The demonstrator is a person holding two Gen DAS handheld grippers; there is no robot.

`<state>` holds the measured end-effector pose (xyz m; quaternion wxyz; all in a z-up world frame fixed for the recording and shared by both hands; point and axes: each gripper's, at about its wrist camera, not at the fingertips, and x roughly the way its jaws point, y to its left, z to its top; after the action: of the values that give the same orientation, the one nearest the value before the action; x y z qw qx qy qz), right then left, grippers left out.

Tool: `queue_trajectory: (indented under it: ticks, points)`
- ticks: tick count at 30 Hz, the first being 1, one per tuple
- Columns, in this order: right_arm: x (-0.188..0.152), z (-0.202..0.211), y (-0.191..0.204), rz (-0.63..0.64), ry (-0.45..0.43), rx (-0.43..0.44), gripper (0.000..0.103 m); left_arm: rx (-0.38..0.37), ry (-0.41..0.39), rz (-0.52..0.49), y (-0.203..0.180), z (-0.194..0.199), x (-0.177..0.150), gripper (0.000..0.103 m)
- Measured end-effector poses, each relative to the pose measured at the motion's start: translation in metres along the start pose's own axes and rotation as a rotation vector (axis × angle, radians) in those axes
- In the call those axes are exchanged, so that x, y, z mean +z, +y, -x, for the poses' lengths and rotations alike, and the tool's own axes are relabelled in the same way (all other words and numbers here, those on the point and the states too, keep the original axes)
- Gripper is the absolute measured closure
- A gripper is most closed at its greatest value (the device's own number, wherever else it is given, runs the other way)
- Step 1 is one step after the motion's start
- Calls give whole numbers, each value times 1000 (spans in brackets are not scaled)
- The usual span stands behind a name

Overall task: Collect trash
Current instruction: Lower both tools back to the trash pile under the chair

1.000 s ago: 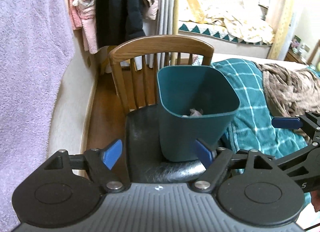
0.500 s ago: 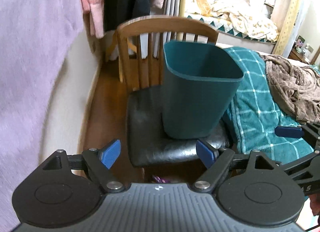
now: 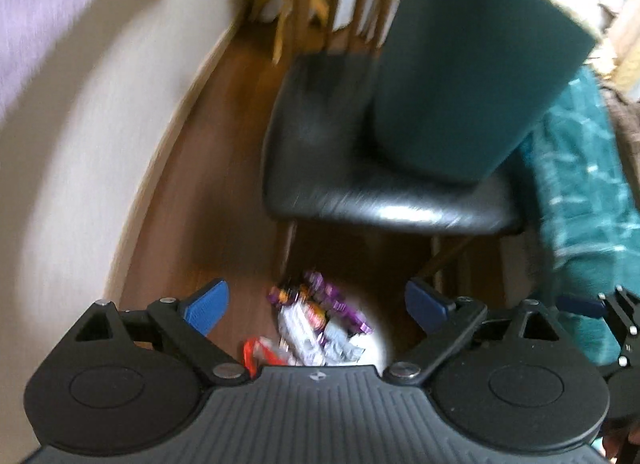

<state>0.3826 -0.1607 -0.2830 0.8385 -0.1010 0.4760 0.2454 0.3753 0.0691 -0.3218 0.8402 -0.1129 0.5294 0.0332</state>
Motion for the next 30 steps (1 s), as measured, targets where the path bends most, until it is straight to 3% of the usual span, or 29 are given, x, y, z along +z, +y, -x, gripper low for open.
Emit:
queue_trajectory:
  ticks: [9,12,17,23,30]
  points:
    - [-103,-143,-3,-13,164,19,1,44,183,119,47,-158,-76,7]
    - [-138,-187,-4,-18,220,23,3,82,239,99,47,-206,-110,7]
    - [-188,-264,-14,26,302,3,8,74,348,130,47,-281,-165,7]
    - [-228,-335,-25,106,367,23,13,155,465,164,51,-358,-215,7]
    - [-260,-408,-32,269,419,47,20,167,542,236,61,-430,-252,7]
